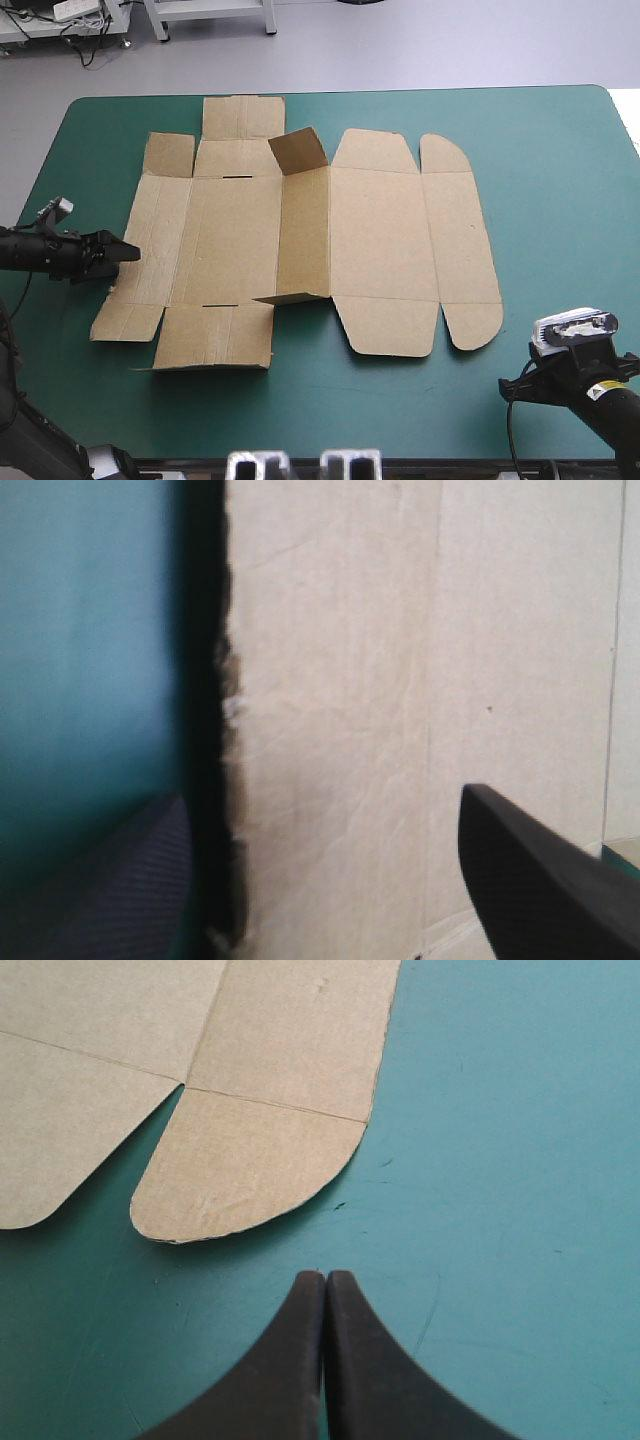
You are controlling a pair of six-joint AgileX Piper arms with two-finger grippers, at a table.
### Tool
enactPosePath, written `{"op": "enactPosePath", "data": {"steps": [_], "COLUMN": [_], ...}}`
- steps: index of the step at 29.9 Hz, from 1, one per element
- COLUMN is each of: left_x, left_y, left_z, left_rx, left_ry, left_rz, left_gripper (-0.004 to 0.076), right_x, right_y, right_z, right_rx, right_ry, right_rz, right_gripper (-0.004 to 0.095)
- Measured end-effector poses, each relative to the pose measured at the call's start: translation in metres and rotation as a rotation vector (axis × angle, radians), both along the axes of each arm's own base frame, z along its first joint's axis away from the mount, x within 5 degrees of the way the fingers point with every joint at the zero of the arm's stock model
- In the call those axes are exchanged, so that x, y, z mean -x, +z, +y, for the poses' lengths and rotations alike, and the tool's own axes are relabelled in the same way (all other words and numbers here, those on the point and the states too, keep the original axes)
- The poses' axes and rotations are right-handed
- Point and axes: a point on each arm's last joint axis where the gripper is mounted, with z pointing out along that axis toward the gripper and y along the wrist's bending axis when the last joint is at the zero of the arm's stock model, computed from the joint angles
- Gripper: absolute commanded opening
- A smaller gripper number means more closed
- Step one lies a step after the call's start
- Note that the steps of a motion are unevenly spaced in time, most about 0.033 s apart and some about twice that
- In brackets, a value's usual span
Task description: Fold the box
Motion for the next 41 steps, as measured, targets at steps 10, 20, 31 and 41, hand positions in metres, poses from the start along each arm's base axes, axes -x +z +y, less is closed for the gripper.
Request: {"op": "enactPosePath", "data": {"steps": [10,20,31,41], "left_x": [-0.019,-0.02,-0.024,-0.043], "left_y": [-0.003,-0.012,0.008,0.115], "left_z": [-0.042,-0.045,-0.051,-0.124], "left_rx": [-0.024,-0.007,-0.039,-0.514], "left_ry": [-0.16,-0.079,-0.079,-0.464], "left_rz": [0.014,0.118,0.084,-0.218], "left_gripper": [0.0529,0.0,-0.0004,-0.0011], "right_x": [0.0,0.0,0.0,0.0], "right_y": [0.0,0.0,-0.001,0.0], "right_z": [0.0,0.0,0.0,0.001], "right_rx": [0.0,0.0,-0.001,-0.008], "right_ry": [0.0,0.0,0.0,0.001], "right_rz": [0.001,0.001,0.002,0.001], "right_gripper": [-0.0023,-0.0023,-0.0024,-0.0024]}}
